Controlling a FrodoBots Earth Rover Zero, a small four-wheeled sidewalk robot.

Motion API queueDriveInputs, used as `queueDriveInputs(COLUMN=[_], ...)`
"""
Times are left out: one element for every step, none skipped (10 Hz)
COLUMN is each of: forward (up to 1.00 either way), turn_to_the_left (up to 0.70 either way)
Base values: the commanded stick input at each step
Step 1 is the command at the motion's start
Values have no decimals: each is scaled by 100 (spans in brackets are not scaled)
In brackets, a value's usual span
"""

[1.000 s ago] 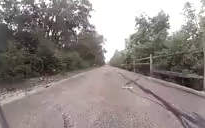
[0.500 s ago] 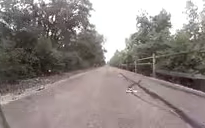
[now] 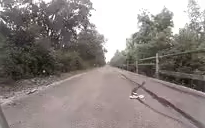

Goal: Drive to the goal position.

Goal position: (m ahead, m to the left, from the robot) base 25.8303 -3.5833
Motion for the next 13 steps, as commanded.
queueDriveInputs(forward=[70, 70, 70, 70, 70, 70, 70, 70, 70, 70, 70, 70, 70], turn_to_the_left=[0, 0, 0, 0, 0, 0, 0, 0, 0, 0, 0, 0, 0])
